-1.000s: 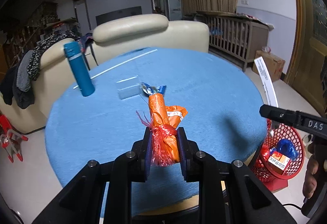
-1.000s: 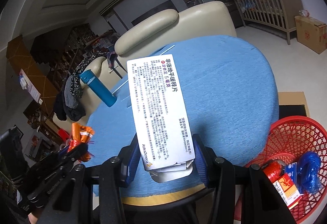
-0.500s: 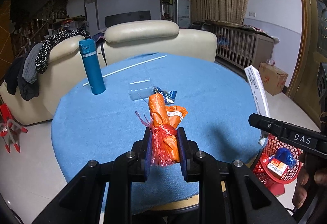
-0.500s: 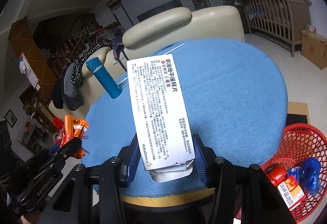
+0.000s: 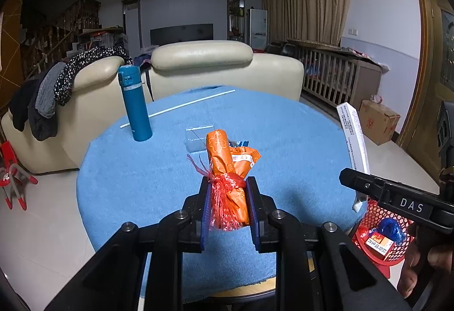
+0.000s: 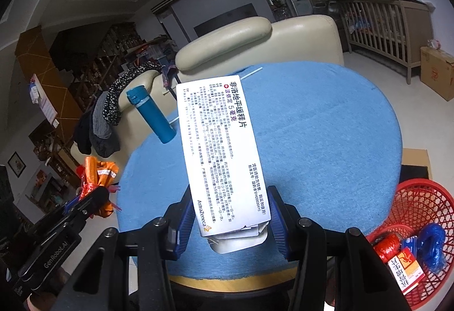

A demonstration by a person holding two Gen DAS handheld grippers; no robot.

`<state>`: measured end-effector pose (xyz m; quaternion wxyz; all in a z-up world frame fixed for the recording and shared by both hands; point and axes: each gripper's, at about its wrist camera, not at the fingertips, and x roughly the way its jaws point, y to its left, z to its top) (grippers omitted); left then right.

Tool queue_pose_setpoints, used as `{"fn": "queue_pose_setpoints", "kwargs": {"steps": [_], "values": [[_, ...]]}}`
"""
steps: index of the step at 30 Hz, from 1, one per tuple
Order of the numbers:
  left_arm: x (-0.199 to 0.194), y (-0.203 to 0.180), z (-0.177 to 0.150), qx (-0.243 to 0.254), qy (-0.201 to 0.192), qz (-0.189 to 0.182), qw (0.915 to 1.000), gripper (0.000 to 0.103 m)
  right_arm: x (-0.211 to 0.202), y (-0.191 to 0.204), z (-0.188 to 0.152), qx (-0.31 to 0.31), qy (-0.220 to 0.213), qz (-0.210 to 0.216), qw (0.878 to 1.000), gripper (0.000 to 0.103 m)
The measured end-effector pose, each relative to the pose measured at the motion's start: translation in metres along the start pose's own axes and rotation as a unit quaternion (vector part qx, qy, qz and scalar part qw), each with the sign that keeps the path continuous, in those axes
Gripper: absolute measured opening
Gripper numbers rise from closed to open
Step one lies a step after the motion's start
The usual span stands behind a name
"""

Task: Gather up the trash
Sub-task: 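Carry the orange bag and white box toward the red wastebasket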

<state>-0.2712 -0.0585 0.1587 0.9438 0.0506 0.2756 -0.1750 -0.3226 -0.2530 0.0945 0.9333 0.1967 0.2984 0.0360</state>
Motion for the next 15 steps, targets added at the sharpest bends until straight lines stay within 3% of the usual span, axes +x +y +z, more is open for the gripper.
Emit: {"fn": "queue_pose_setpoints", "kwargs": {"steps": [15], "values": [[0.0065,-0.0031,-0.004,0.008,-0.002,-0.001,1.0,0.025,-0.0049,-0.0082,-0.0049,0.017,-0.017,-0.002,1.0,0.051]]}}
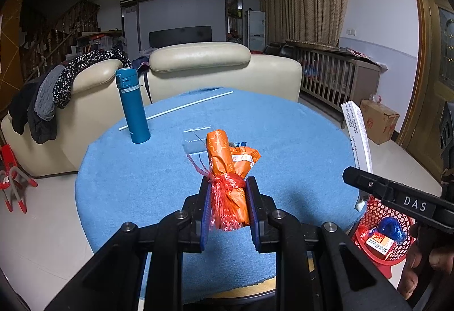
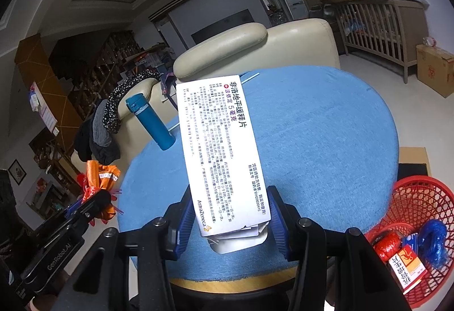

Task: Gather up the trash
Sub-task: 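Carry the orange bag and white box toward the red wastebasket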

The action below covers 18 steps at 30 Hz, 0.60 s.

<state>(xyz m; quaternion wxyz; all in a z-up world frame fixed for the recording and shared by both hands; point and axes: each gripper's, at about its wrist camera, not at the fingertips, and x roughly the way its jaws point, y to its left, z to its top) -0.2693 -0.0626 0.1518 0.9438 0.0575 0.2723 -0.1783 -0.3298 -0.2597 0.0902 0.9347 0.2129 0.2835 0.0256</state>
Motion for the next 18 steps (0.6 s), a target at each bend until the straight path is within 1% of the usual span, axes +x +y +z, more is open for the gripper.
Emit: {"fn": "queue_pose_setpoints", "kwargs": {"steps": [6,9,15,18], "values": [[0.006,-0.006,0.004,0.01,0.004,0.004,0.9999,0.025,-0.007,-0.012,-0.002,0.022,-0.011,-0.001,1.0,0.051],[0.012,-0.011,0.008,0.012,0.001,0.001,0.9999,0.025,-0.011,-0.019,-0.003,0.023,-0.017,-0.013,1.0,0.051],[0.03,-0.027,0.015,0.019,0.004,-0.015,0.9997,0.025,-0.016,-0.032,-0.008,0.025,-0.023,-0.032,0.999,0.051],[0.041,-0.036,0.015,0.023,0.01,-0.023,0.9994,0.025,-0.016,-0.04,-0.011,0.031,-0.018,-0.04,0.999,0.051]]}}
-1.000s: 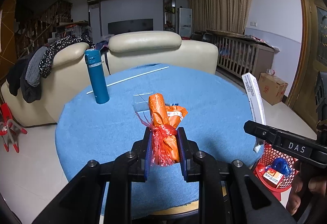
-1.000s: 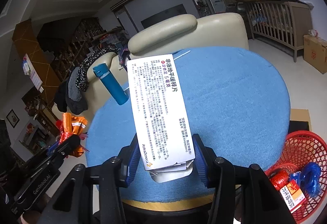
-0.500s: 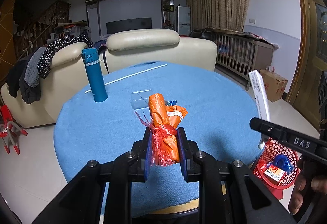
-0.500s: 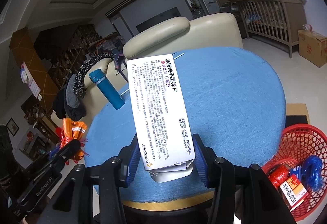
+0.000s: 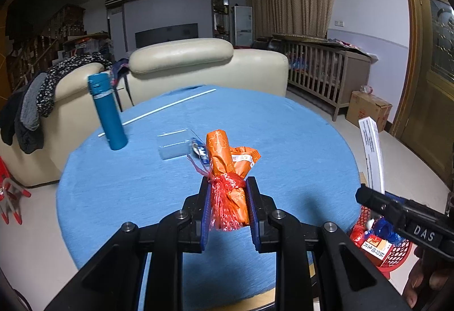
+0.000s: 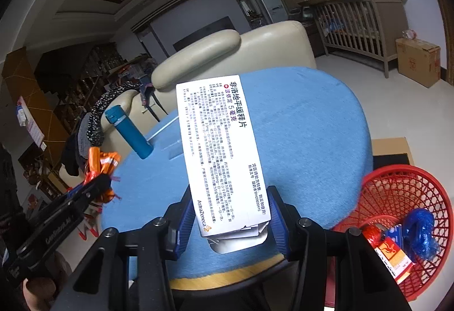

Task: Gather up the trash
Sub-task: 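Carry the orange bag and white box toward the red wastebasket, then open the right tool over the basket while the left tool releases the orange bag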

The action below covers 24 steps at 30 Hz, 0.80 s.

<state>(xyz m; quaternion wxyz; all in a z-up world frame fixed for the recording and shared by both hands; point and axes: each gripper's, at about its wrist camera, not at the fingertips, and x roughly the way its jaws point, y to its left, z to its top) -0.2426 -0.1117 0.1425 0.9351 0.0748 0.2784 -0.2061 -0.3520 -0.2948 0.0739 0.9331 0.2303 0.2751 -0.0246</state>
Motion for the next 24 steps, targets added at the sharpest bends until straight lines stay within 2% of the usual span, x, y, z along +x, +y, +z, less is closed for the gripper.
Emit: {"fn": "queue_pose_setpoints", "kwargs": {"steps": [7,13,18,24], "values": [[0.026,-0.026,0.002,0.02,0.017,-0.037,0.999,0.024,-0.008,-0.025,0.009,0.013,-0.002,-0.039,0.999,0.051],[0.042,-0.055,0.004,0.048,0.026,-0.074,0.9958,0.024,-0.014,-0.063,0.016,0.044,-0.006,-0.095,0.994,0.051],[0.056,-0.063,0.003,0.054,0.038,-0.095,0.9933,0.024,-0.011,-0.091,0.013,0.063,0.009,-0.129,0.99,0.051],[0.079,-0.058,0.002,0.04,0.062,-0.103,0.9919,0.024,-0.01,-0.143,0.016,0.092,0.022,-0.189,0.977,0.051]]}}
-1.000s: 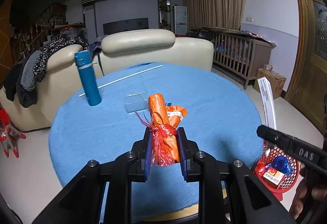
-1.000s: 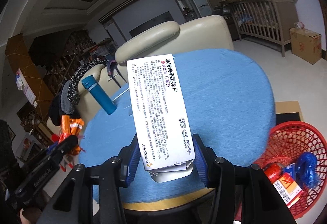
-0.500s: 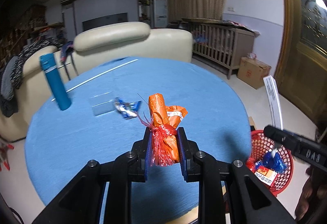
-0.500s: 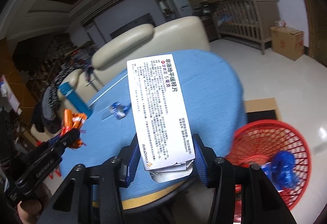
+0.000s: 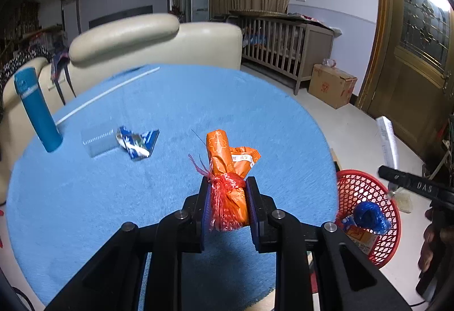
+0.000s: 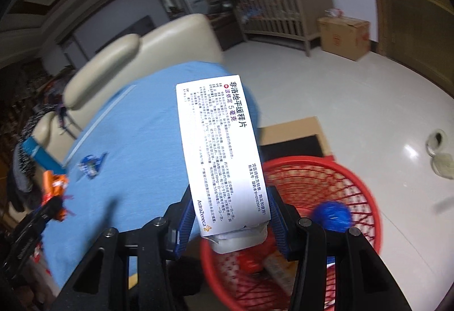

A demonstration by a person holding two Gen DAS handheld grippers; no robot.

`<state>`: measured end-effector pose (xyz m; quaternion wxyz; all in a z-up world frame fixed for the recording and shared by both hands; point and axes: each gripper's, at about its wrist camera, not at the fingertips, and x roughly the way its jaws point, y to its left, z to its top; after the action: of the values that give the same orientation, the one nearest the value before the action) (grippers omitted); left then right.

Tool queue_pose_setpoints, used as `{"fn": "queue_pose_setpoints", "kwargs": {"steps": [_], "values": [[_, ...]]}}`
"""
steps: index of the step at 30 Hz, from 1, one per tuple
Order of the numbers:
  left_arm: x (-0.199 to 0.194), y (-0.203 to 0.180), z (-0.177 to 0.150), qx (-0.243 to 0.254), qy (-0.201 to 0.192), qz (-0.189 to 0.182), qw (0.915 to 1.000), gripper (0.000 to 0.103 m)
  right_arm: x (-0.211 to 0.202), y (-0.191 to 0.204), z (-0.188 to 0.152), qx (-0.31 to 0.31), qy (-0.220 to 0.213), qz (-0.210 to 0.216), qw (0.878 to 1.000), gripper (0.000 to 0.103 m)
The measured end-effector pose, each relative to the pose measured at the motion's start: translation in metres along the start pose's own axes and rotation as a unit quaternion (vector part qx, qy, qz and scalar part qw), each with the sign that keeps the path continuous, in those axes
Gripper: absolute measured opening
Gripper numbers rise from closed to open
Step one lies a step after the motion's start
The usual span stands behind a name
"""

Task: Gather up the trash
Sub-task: 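Open the right tool over the basket while the left tool releases the orange bag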

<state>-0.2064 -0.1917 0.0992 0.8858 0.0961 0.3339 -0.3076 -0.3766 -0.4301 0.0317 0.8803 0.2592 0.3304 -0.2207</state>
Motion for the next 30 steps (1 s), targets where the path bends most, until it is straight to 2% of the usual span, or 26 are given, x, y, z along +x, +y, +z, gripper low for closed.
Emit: {"fn": "queue_pose_setpoints", "kwargs": {"steps": [4,13,23,30], "values": [[0.013,0.008,-0.004,-0.013,0.019,0.0,0.9997,0.024,0.011,-0.026,0.006,0.015,0.01,-0.036,0.999,0.051],[0.023,0.0,-0.004,-0.008,0.034,-0.014,0.9993,0.024,0.017,-0.044,0.012,0.024,0.021,-0.068,0.997,0.051],[0.028,-0.042,0.005,0.037,0.032,-0.047,0.9977,0.024,0.02,-0.062,-0.011,0.044,0.045,-0.067,0.996,0.051],[0.029,-0.09,0.012,0.083,0.028,-0.086,0.9924,0.024,0.029,-0.081,-0.036,0.068,0.074,-0.06,0.993,0.051]]}}
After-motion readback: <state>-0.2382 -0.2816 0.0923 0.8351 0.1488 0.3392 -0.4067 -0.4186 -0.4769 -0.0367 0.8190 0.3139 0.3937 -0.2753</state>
